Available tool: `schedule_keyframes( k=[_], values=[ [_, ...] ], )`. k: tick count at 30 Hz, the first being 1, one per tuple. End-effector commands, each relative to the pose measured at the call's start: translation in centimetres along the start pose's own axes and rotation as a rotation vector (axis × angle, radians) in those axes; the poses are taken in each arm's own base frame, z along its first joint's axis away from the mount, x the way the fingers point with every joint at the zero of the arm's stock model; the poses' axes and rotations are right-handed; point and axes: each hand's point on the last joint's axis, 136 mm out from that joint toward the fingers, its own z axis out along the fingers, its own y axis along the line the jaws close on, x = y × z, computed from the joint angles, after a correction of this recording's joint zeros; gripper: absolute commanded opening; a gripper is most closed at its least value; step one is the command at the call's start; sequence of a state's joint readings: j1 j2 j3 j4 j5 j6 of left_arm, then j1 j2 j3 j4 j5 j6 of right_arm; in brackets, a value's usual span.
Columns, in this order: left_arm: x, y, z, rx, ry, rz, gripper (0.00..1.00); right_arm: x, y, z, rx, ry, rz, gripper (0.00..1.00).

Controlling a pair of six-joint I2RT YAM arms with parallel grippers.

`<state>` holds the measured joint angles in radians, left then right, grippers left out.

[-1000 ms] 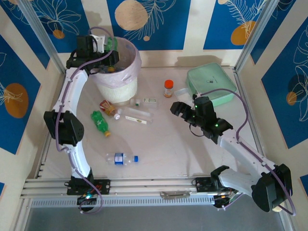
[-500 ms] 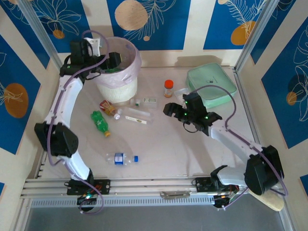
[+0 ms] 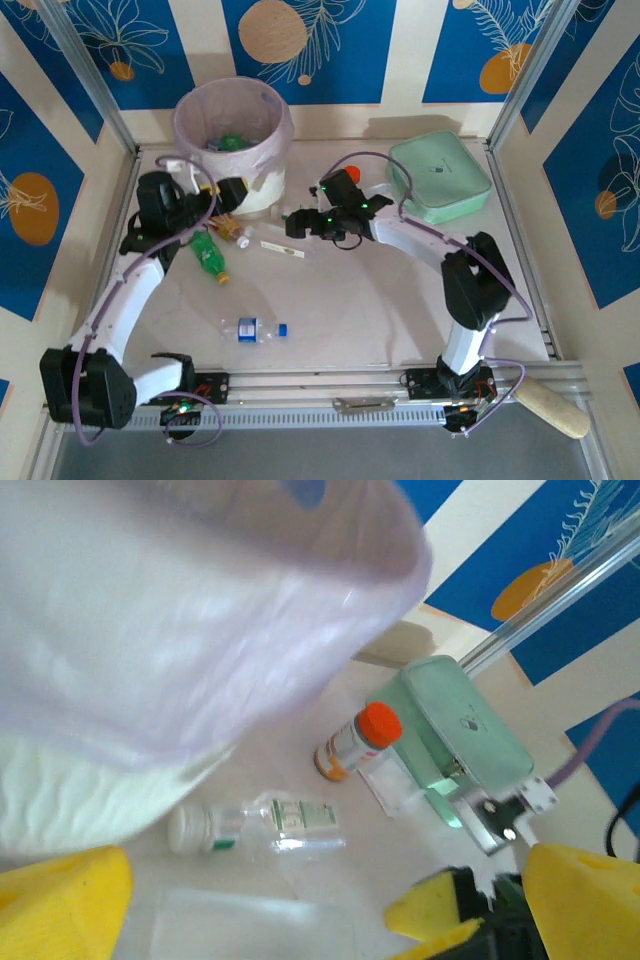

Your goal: Put the plastic bottles in the bin

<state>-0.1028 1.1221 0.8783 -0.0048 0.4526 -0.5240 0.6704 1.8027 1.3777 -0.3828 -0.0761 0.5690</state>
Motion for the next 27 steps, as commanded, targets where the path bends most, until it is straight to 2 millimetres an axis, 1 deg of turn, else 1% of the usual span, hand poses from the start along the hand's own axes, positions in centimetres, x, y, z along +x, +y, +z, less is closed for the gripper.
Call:
schedule_keyframes(
  k=[1, 6, 9, 12, 15, 18, 20, 27],
  values=[
    [1.3, 0.4, -1.1, 0.016, -0.057, -0.05, 1.0, 0.5, 0.8, 1.3, 0.03, 0.086, -0.167, 0.91],
    [5.6, 3.8, -1.9, -0.065, -0.073, -0.171, 1.0, -0.3, 0.0, 4.2, 0.142, 0.144, -0.373, 0.91],
    [7.6, 5.5, -2.0, -0.089, -0.089, -0.248, 1.0, -0.8, -0.4, 5.7, 0.187, 0.166, -0.482, 0.92],
    [8.9, 6.5, -1.8, -0.108, -0.085, -0.289, 1.0, -1.1, -1.1, 7.0, 0.246, 0.191, -0.572, 0.92],
    [9.6, 6.9, -1.5, -0.11, -0.065, -0.303, 1.0, -1.1, -2.2, 8.1, 0.301, 0.223, -0.626, 0.93],
    [9.7, 6.9, -1.2, -0.106, -0.056, -0.303, 1.0, -0.9, -2.8, 8.9, 0.319, 0.252, -0.652, 0.94],
    [9.7, 7.0, -1.1, -0.104, -0.054, -0.304, 1.0, -0.4, -2.9, 9.2, 0.318, 0.275, -0.661, 0.94],
    [9.9, 7.4, -0.6, -0.107, -0.052, -0.322, 1.0, 2.0, -1.7, 10.0, 0.295, 0.316, -0.716, 0.94]
  ],
)
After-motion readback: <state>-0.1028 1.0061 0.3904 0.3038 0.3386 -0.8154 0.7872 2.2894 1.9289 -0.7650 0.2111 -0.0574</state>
